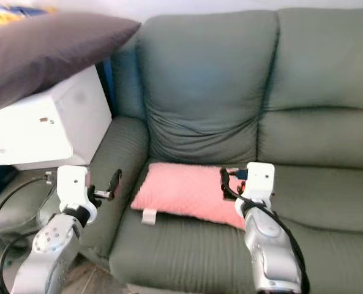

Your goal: Move the pillow to the sofa

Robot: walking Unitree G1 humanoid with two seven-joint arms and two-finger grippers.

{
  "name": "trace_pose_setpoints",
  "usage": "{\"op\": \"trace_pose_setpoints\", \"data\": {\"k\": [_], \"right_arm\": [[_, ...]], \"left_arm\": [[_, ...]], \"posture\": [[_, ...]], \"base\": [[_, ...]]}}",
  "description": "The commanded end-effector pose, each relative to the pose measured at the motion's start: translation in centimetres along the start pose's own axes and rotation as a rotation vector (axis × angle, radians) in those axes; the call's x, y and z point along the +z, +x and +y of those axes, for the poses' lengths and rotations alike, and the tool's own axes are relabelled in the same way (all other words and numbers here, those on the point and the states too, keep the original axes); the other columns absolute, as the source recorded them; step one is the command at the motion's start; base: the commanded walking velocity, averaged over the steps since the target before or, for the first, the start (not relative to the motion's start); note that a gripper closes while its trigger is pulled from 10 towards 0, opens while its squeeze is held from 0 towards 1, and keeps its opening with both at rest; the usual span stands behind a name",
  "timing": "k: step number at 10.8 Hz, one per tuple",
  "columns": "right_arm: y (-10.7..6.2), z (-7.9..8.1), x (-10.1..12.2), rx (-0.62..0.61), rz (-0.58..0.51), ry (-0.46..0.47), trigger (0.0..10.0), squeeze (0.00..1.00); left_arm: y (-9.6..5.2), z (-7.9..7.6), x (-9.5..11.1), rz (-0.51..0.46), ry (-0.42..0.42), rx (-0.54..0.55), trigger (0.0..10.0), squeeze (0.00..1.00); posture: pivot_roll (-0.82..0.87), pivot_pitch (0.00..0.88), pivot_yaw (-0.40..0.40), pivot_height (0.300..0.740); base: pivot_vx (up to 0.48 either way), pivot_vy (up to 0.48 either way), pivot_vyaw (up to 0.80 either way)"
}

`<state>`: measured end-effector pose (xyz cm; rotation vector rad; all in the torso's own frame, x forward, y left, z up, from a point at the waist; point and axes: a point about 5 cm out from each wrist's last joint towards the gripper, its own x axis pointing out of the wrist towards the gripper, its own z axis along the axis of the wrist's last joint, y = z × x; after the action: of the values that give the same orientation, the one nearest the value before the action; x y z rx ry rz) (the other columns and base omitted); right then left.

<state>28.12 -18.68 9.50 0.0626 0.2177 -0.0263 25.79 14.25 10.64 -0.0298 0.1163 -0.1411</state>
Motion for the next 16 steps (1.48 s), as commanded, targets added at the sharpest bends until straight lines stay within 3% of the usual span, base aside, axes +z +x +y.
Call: {"op": "trace_pose_setpoints", "data": {"k": [1, 8, 12, 16], "right_arm": [[0.0, 0.3, 0.4, 0.005, -0.010, 0.012, 10.0, 0.00], [0.3, 0.0, 0.7, -0.001, -0.013, 0.012, 10.0, 0.00], [0.5, 0.3, 1.1, 0.027, -0.026, 0.002, 10.0, 0.00], [1.0, 0.9, 1.7, 0.059, -0.050, -0.004, 10.0, 0.00]], "left_arm": [[-0.1, 0.5, 0.3, -0.005, 0.011, 0.008, 10.0, 0.00], [-0.1, 1.2, 0.1, 0.022, -0.029, 0.025, 10.0, 0.00], [-0.2, 3.6, -0.5, 0.056, 0.021, 0.173, 10.0, 0.00], [-0.3, 4.0, -0.8, 0.065, 0.012, 0.193, 10.0, 0.00]], "posture": [[-0.06, 0.014, 0.081, 0.740], [-0.06, 0.015, 0.080, 0.740], [-0.06, 0.013, 0.073, 0.740], [-0.05, 0.008, 0.065, 0.740]], "base": [[0.000, 0.000, 0.00], [0.000, 0.000, 0.00], [0.000, 0.000, 0.00], [0.000, 0.000, 0.00]]}}
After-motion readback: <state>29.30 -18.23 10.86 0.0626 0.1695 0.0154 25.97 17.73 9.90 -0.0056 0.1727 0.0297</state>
